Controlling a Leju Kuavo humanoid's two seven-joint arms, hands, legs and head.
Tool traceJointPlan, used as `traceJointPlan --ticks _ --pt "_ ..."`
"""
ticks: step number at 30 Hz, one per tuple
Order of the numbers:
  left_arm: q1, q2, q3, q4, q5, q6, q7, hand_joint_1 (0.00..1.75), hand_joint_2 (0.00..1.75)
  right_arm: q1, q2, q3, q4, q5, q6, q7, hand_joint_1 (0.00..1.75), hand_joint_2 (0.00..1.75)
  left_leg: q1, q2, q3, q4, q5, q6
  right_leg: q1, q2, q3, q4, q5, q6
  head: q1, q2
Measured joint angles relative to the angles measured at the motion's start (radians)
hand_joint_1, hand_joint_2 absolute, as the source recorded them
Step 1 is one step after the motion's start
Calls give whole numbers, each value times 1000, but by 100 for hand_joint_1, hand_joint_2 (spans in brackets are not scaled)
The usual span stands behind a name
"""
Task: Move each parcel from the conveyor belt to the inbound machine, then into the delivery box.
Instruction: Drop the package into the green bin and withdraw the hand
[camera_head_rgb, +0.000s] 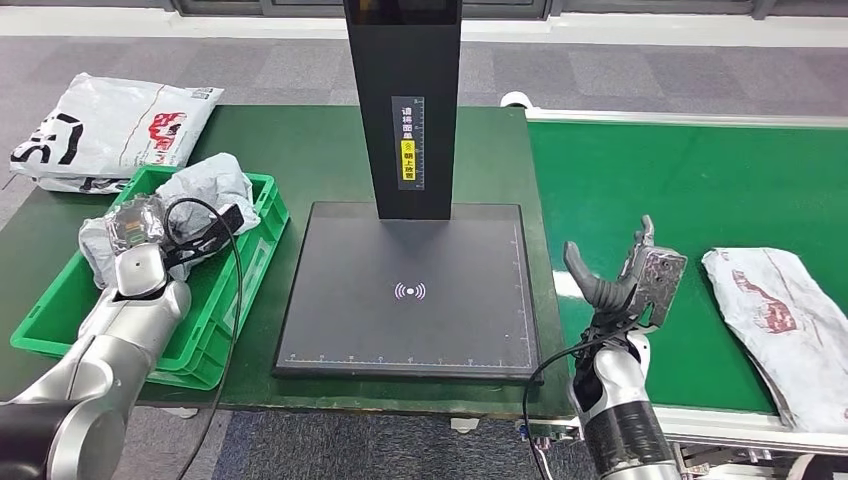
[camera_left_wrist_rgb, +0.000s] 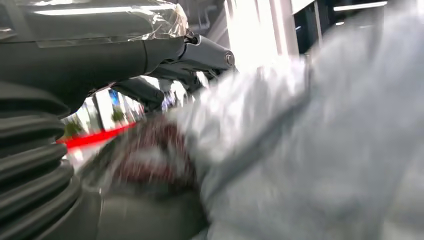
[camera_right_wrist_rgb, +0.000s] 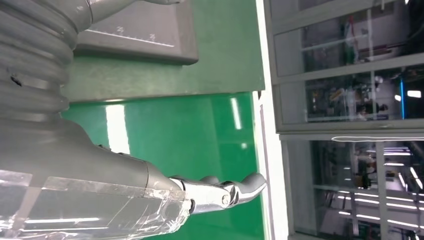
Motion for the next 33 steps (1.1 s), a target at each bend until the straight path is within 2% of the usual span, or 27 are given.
traceJointPlan --ticks 1,4,10,14,17,21,23,25,30,32,33 --pt "0 -3 12 0 20 38 -30 0 0 9 0 0 -6 2 1 2 0 175 0 0 0 0 0 0 0 0 0 0 0 0 0 0" --pt "-7 -11 50 -2 69 144 -113 0 0 34 -1 0 -20 5 3 6 0 175 0 0 0 0 0 0 1 0 0 0 0 0 0 0" --pt "-19 -20 93 -4 90 166 -144 0 0 51 -5 0 -30 6 3 9 0 175 0 1 0 0 0 -1 1 1 -1 0 0 0 0 0" --pt "-12 -25 118 -33 112 193 -194 0 0 51 -7 0 -30 7 11 20 0 0 0 1 0 0 0 -1 1 1 0 0 0 -1 0 0" --pt "-3 -40 167 -94 211 204 -328 0 0 52 -10 0 -29 6 18 21 0 0 0 1 0 0 0 -1 1 1 -1 0 0 -1 0 0" --pt "-9 -84 248 -118 579 197 -612 0 0 59 -15 0 -29 21 13 24 0 0 0 0 0 0 0 -1 0 0 0 0 0 -1 0 0" --pt "-10 -114 258 -123 721 159 -677 0 0 63 -16 0 -29 31 11 33 0 87 0 0 0 0 0 -1 -1 0 0 0 0 -1 0 0" --pt "-10 -141 258 -123 805 83 -690 0 0 65 -18 0 -29 34 15 41 0 175 0 0 0 0 0 -1 -1 0 0 0 0 0 0 0" --pt "0 -208 252 -103 987 -124 -703 0 0 65 -23 0 -29 28 46 61 0 175 -1 0 0 0 0 0 -1 0 0 0 1 0 0 0" --pt "9 -230 239 -95 1048 -177 -721 0 0 62 -26 0 -28 34 55 68 0 175 -1 0 0 0 0 -1 -1 0 0 0 1 0 0 0" --pt "13 -240 231 -92 1067 -193 -728 0 0 60 -27 0 -27 38 56 70 0 131 -1 0 0 0 0 -1 -1 0 0 0 1 0 0 0"
